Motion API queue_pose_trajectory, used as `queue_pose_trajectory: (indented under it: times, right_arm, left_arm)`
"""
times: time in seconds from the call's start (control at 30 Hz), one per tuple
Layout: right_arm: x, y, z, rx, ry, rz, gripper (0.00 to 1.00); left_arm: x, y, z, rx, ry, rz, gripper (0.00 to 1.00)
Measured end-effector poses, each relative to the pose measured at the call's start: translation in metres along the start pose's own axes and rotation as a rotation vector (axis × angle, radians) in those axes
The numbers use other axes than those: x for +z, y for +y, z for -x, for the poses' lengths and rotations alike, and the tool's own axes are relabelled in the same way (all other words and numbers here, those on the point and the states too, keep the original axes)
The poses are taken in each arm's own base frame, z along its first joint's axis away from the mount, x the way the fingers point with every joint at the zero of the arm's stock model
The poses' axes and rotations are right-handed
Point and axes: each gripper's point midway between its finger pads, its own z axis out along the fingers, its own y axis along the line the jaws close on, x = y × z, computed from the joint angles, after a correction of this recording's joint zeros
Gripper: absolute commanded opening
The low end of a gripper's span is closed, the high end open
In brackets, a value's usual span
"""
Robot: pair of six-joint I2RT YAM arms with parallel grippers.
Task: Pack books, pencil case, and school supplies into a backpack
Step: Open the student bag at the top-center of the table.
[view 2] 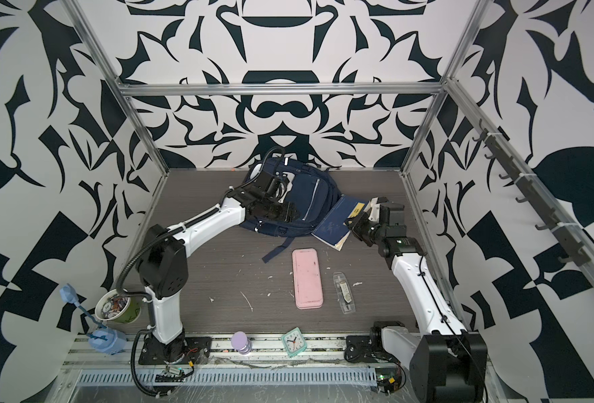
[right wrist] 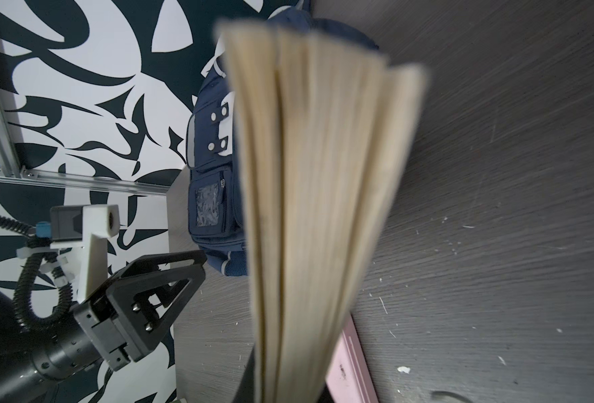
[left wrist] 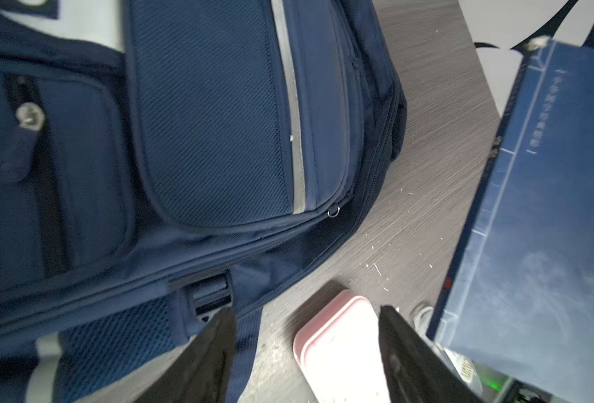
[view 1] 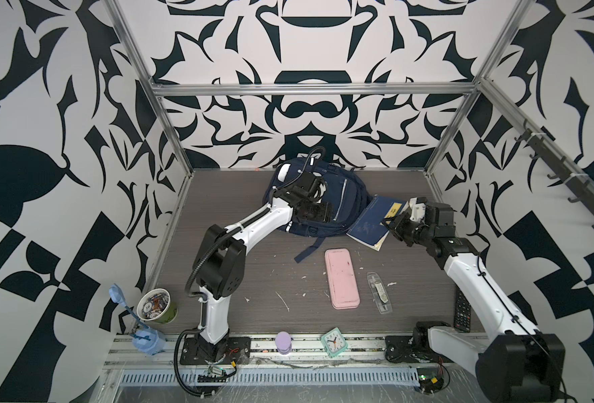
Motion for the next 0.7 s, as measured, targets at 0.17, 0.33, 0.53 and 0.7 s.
queue_pose_trajectory:
  times: [0.17,0.33,0.53,0.7]
  right_arm:
    - [-0.010,-0.011,0.001,-0.012,-0.019,-0.049,0.00]
    - [-0.015,-0.022,-0.002,-0.023,-0.017,-0.096,0.00]
    - [-0.017,-0.025,-0.004,-0.028,-0.012,-0.112,0.00]
    - [-0.017,-0.026,-0.005,-0.029,-0.007,-0.115,0.00]
  left_arm:
    - [0.036,-0.013,0.002,0.104,0.032,0.065,0.67]
    - [0.062,-0.023,0.007,0.188,0.040,0.107,0.66]
    - [0.083,-0.022,0.021,0.243,0.025,0.186,0.64]
    - [0.091,-0.014,0.020,0.270,0.043,0.236,0.62]
